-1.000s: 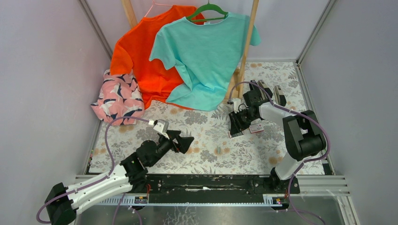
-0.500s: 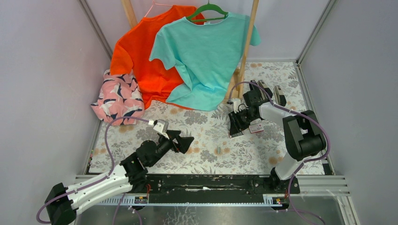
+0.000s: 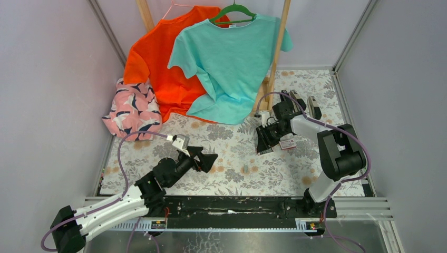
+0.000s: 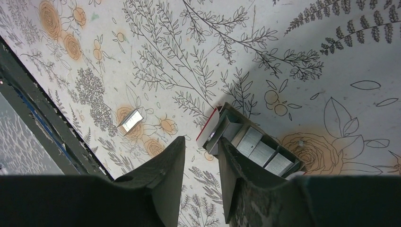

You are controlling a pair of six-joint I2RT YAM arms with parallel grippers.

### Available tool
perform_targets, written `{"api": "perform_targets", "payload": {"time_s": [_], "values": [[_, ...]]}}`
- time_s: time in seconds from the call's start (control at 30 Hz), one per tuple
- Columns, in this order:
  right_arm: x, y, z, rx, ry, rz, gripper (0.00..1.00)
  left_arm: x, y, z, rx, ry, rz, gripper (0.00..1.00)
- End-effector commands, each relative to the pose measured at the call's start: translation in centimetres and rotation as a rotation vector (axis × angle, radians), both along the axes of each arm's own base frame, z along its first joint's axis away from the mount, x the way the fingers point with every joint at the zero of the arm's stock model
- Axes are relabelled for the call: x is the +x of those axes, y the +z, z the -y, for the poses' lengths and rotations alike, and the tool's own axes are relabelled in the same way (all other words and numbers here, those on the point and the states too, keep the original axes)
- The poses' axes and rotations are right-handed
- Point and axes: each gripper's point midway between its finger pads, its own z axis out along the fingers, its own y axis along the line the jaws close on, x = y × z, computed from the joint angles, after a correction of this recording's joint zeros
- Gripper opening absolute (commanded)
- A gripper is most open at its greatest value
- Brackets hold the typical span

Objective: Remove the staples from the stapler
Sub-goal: Adjust the staple in the staple box.

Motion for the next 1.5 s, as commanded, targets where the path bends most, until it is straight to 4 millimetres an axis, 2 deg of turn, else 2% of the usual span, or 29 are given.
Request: {"api": "perform_targets", "payload": {"time_s": [0.0,0.33,0.53,0.8,1.13,1.27,1.47], "values": [[-0.5,0.5,-0.9,0.032,0.029,-0.01,0.39,0.3,-0.1,-0.4,0.007,0.021,0.011,0.92],[-0.7,1.0,-1.3,0.052,0.042,-0.004,0.39,0.3,0.0,-0.3,0.006,0.02,0.012,0.92],[0.5,2.3,-0.8,0.023,0.008,0.089,0.38,0.3,0.1,-0.3,0.004,0.019,0.013,0.92],[0.4,0.5,-0.1,-0.036,-0.003,0.046,0.41,0.3,0.1,-0.3,0.005,0.019,0.011,0.92],[0.0,-0.7,0.1,-0.056,-0.001,0.003,0.44,0.3,0.1,-0.4,0.007,0.021,0.011,0.92],[-0.2,-0.9,0.1,-0.053,0.004,-0.016,0.44,0.2,0.1,-0.5,0.007,0.021,0.012,0.92],[-0.5,0.0,-0.6,-0.007,0.022,-0.011,0.43,0.2,0.0,-0.5,0.008,0.023,0.011,0.92]]}}
